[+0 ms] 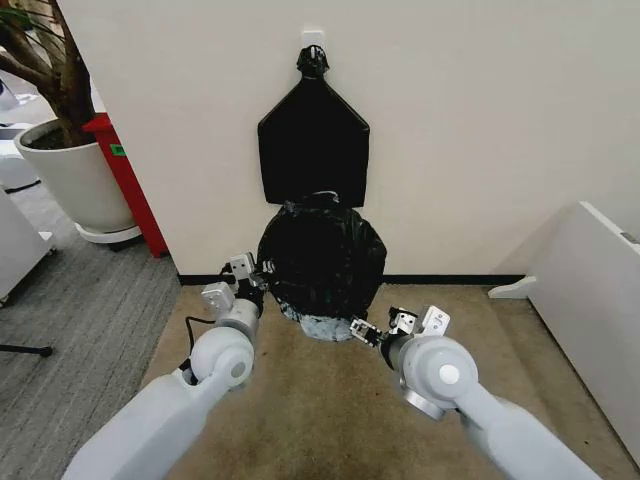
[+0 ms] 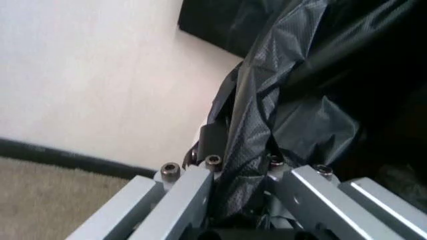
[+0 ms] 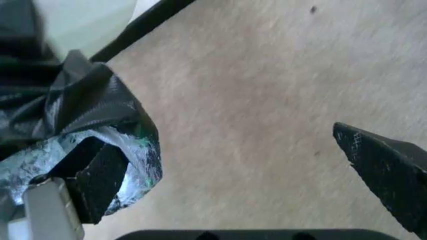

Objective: Place the garbage bag over the trash bin.

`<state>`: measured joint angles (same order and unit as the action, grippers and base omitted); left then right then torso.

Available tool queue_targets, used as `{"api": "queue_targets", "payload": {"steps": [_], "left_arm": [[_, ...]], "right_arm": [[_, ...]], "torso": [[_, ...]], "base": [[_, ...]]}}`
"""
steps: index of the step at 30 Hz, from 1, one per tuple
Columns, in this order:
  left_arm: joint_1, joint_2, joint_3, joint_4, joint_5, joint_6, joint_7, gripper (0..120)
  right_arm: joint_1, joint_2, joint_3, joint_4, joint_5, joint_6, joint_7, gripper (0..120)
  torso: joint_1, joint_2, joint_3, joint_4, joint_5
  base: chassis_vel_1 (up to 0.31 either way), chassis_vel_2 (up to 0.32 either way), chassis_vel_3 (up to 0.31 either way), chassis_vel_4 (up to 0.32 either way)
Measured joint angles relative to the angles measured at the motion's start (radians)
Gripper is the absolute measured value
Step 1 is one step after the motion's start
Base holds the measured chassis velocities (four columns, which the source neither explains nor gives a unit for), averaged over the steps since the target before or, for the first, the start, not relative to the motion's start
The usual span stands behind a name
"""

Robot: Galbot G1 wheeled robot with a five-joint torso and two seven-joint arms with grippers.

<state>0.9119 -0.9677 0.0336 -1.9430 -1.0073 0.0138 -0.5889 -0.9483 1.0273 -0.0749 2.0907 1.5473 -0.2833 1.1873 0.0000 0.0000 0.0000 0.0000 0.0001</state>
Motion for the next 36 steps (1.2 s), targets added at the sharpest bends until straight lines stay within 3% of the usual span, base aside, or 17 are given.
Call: {"api": "queue_targets", "payload": {"steps": [5, 19, 26, 36], "left_arm": [[0.012, 0.002, -0.010, -0.041, -0.144, 0.057, -0.067, 1], [0.032, 0.013, -0.058, -0.083, -0.382, 0.126, -0.131, 1], [0.033, 0.010, -0.076, -0.060, -0.388, 0.128, -0.110, 1], [0.010, -0.007, -0.055, 0.019, -0.287, 0.099, -0.050, 1]], "right_arm": [[-0.011, 0.005, 0.003, -0.061, -0.081, -0.019, -0.039, 100], [-0.024, 0.006, 0.012, -0.164, -0.230, -0.078, -0.175, 100], [-0.077, -0.027, 0.030, -0.095, -0.239, -0.091, -0.207, 100], [-0.131, -0.080, 0.055, 0.074, -0.270, -0.043, -0.208, 100]], "torso": [[0.000, 0.000, 0.000, -0.0001, -0.0001], [0.000, 0.000, 0.000, 0.0000, 0.0000], [0.000, 0.000, 0.000, -0.0001, -0.0001], [0.000, 0.000, 0.000, 0.0000, -0.0001]], "base": [[0.000, 0.000, 0.000, 0.000], [0.000, 0.000, 0.000, 0.000], [0.000, 0.000, 0.000, 0.000], [0.000, 0.000, 0.000, 0.000]]}}
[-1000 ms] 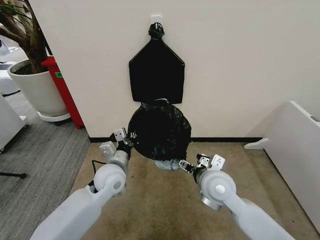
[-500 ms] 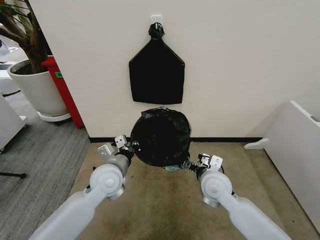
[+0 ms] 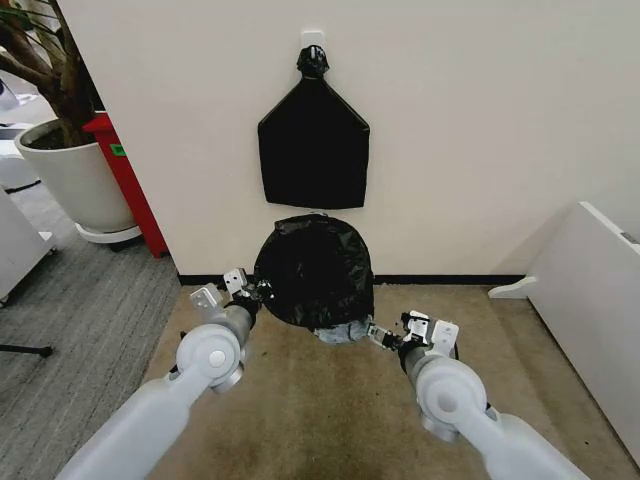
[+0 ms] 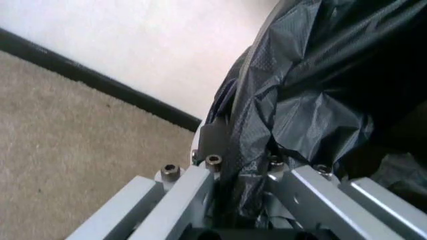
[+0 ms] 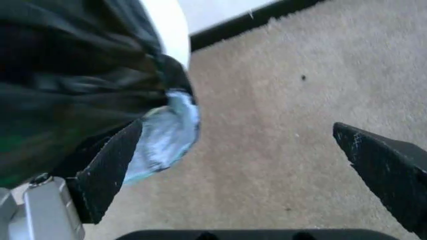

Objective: Place the garbage bag over the trash bin.

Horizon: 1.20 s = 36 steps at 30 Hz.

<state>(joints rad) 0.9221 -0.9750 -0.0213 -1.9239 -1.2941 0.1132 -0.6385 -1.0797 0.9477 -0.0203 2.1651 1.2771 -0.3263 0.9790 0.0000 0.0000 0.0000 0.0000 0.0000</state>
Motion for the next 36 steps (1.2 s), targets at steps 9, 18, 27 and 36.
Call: {"api": "queue_targets", "payload": {"steps": [9, 18, 27, 36], "left_arm": [[-0.004, 0.007, 0.026, 0.123, 0.228, -0.104, 0.220, 1], [-0.012, 0.033, 0.028, 0.258, 0.417, -0.266, 0.532, 1], [-0.013, 0.060, 0.031, 0.253, 0.595, -0.360, 0.654, 1], [0.005, 0.086, 0.030, 0.184, 0.700, -0.396, 0.671, 1]], "right_arm": [[-0.059, -0.112, 0.126, 0.115, -0.073, 0.066, -0.191, 100], [-0.019, -0.279, 0.460, 0.076, 0.322, -0.070, -0.656, 100], [0.178, -0.360, 0.390, -0.103, 0.394, -0.273, -0.896, 100], [0.197, -0.315, 0.319, -0.122, 0.296, -0.291, -0.924, 100]], "torso": [[0.000, 0.000, 0.000, 0.0001, 0.0004], [0.000, 0.000, 0.000, 0.0000, 0.0002], [0.000, 0.000, 0.000, 0.0000, 0.0002], [0.000, 0.000, 0.000, 0.0000, -0.0001]], "base": [[0.000, 0.000, 0.000, 0.000], [0.000, 0.000, 0.000, 0.000], [0.000, 0.000, 0.000, 0.000], [0.000, 0.000, 0.000, 0.000]]}}
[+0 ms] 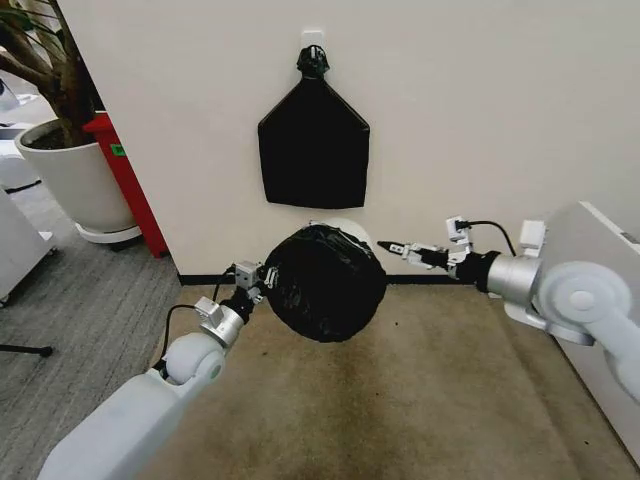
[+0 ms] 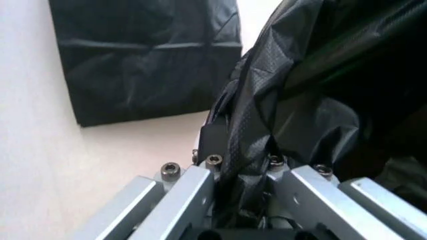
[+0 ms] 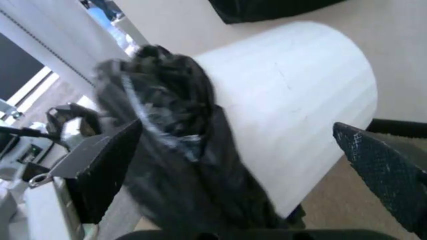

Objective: Place the garbage bag over the trash bin.

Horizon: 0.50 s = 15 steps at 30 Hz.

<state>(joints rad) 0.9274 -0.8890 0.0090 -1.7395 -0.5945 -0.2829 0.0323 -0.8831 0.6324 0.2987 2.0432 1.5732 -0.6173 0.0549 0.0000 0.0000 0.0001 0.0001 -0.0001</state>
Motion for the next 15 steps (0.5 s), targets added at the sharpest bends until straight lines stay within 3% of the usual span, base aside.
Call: {"api": "queue_targets", "payload": {"steps": [15], "left_arm": [[0.025, 0.004, -0.005, -0.051, 0.006, -0.001, -0.009, 1]], "right_arm": [[-0.013, 0.023, -0.014, -0.005, -0.025, 0.005, 0.057, 100]], "torso": [[0.000, 0.000, 0.000, -0.0001, 0.0000]], "base": [[0.000, 0.000, 0.000, 0.000]]}}
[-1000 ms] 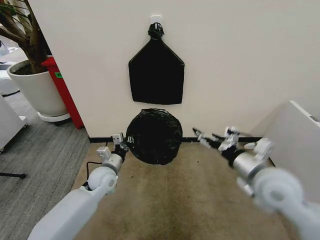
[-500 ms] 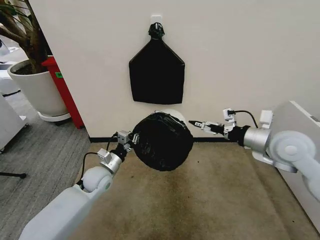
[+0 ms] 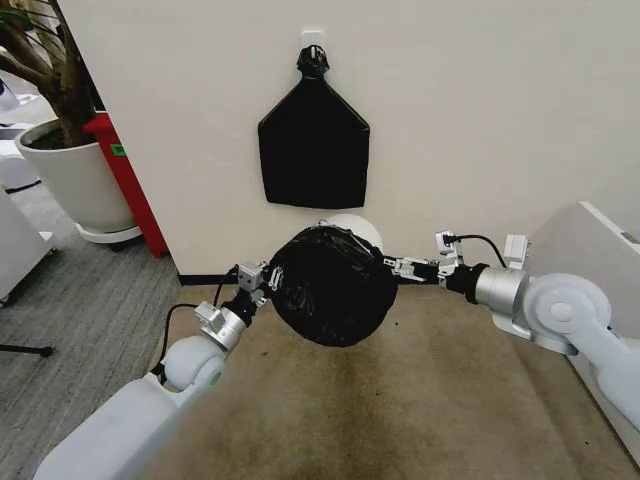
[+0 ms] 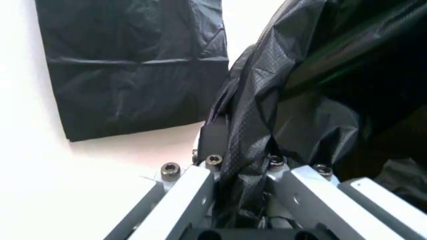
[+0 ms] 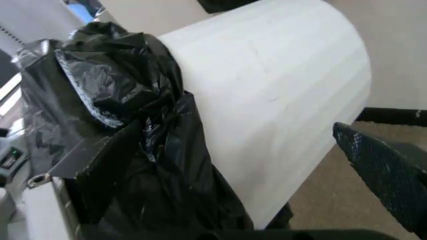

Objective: Place the garbage bag over the trash bin.

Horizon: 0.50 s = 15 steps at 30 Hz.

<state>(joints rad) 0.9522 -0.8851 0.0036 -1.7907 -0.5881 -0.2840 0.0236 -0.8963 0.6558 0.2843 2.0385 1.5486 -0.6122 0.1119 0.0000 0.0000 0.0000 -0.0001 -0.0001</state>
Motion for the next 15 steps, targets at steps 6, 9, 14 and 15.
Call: {"api": "queue_targets", "payload": {"steps": [6, 9, 14, 15], "left_arm": [[0.026, 0.010, -0.002, -0.028, -0.002, -0.001, 0.007, 1], [0.037, 0.014, -0.002, -0.040, -0.002, -0.005, 0.010, 1], [0.055, 0.021, -0.003, -0.065, 0.003, -0.011, 0.015, 1], [0.059, 0.023, -0.002, -0.071, 0.004, -0.012, 0.017, 1]], "right_arm": [[0.016, 0.014, -0.007, -0.049, -0.021, 0.005, 0.011, 100], [0.023, 0.020, -0.012, -0.071, -0.032, 0.006, 0.011, 100], [0.046, 0.037, -0.035, -0.121, -0.067, 0.011, 0.011, 100], [0.056, 0.044, -0.043, -0.138, -0.077, 0.015, 0.011, 100]], "torso": [[0.000, 0.000, 0.000, 0.0000, 0.0000], [0.000, 0.000, 0.000, 0.0000, 0.0000], [0.000, 0.000, 0.000, 0.0000, 0.0001], [0.000, 0.000, 0.000, 0.0001, 0.0000]], "base": [[0.000, 0.000, 0.000, 0.000], [0.000, 0.000, 0.000, 0.000], [0.000, 0.000, 0.000, 0.000], [0.000, 0.000, 0.000, 0.000]]}}
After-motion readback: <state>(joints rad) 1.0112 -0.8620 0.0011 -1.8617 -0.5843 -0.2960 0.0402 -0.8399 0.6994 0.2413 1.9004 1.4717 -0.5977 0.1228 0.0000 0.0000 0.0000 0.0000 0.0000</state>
